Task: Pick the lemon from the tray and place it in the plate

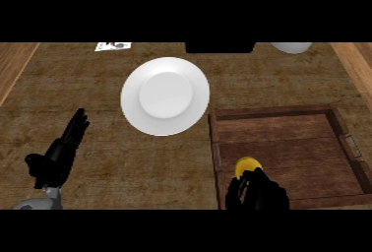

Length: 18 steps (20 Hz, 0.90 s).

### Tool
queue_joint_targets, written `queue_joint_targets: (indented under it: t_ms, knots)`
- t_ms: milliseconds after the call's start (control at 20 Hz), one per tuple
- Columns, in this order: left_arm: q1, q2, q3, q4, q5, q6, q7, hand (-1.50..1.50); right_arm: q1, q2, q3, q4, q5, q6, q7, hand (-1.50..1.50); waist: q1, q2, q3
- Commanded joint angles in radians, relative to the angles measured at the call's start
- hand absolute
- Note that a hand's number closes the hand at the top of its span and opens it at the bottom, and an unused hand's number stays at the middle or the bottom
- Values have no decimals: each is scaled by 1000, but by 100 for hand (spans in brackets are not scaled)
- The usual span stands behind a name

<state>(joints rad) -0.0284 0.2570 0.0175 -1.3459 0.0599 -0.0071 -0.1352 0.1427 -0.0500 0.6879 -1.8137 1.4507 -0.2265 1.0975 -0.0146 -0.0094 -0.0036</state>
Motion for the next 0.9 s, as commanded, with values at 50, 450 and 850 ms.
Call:
queue_joint_targets:
  t_ms: [50,450,850]
  knots:
    - [-7,-32,-24,4,-22,12,-7,0,-3,48,183,-118,239,74,268,150,5,5,2]
    - [-25,0,12,43,4,-37,-27,0,-208,46,161,-177,350,191,250,150,15,8,2]
    - [-42,-7,0,9,-17,-21,10,0,-485,48,105,-81,158,256,318,150,34,12,3]
